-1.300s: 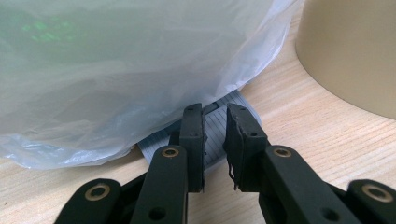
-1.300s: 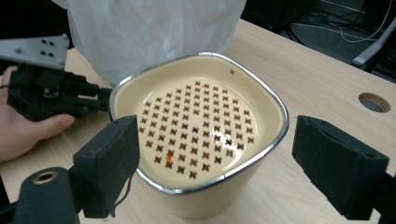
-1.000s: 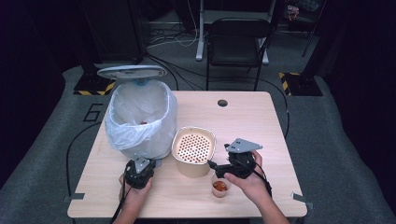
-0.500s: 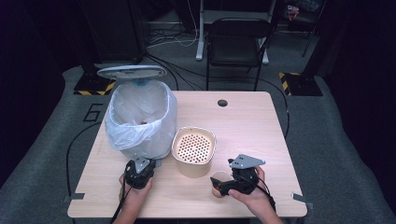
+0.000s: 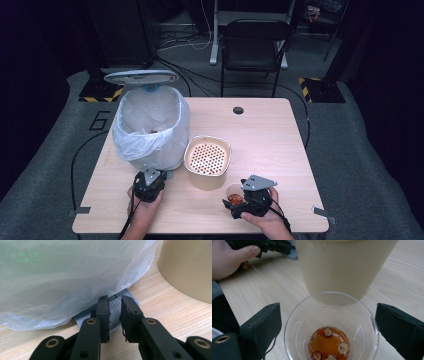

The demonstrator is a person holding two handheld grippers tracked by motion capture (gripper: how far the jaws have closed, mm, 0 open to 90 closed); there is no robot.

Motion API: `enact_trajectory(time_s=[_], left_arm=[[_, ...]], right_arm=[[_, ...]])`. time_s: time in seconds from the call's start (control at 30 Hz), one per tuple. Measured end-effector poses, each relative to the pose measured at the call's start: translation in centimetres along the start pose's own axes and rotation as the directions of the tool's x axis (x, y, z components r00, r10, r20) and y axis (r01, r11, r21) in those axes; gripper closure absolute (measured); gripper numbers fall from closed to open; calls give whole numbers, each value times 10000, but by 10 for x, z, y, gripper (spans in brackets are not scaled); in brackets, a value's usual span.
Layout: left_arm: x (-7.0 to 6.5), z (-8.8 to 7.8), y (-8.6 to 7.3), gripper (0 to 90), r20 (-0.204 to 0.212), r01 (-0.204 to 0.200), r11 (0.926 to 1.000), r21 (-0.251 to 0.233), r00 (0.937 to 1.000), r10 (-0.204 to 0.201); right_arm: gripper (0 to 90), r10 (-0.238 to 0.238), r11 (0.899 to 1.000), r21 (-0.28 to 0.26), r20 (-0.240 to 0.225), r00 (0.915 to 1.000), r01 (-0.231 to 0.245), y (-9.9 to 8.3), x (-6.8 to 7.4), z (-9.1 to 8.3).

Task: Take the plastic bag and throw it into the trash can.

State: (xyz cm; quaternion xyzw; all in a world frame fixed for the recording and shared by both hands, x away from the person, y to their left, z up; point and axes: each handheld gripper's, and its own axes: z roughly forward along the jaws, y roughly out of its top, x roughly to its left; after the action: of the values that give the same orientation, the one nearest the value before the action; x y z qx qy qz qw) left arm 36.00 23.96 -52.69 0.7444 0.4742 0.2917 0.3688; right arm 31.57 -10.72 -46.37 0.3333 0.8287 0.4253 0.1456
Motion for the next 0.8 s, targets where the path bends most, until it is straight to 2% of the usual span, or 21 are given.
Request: enact_trajectory(time_s=[0.2, 0.27, 0.37, 0.63, 0.7, 0.73, 0.8], left_arm=[[0, 0, 0, 769, 2, 15, 10000, -21, 10000, -15], [0, 0, 0, 768, -14, -31, 10000, -16, 10000, 31], [0, 0, 0, 768, 3, 18, 10000, -18, 10000, -18], [0, 0, 0, 769, -4, 110, 9999, -66, 9999, -110], [0, 0, 0, 768, -40, 63, 9999, -81, 10000, -63], [0, 0, 0, 768, -45, 42, 10000, -79, 10000, -42], [0, 0, 0, 769, -35, 74, 9999, -79, 10000, -74]], right_arm=[[140, -46, 9998, 187, 109, 9999, 44, -4, 0, 4], [144, 70, 9996, 279, 107, 9999, -73, -6, -1, 5], [207, 71, 9996, 255, 140, 9999, -74, -6, -1, 5], [221, 97, 9996, 266, 583, 9983, -113, -7, -7, 2], [221, 149, 9996, 225, 753, 9971, -167, -7, -10, 0], [221, 198, 9996, 191, 1028, 9945, -219, -7, -15, -3], [222, 308, 9993, 152, 1159, 9928, -327, -8, -18, -5]])
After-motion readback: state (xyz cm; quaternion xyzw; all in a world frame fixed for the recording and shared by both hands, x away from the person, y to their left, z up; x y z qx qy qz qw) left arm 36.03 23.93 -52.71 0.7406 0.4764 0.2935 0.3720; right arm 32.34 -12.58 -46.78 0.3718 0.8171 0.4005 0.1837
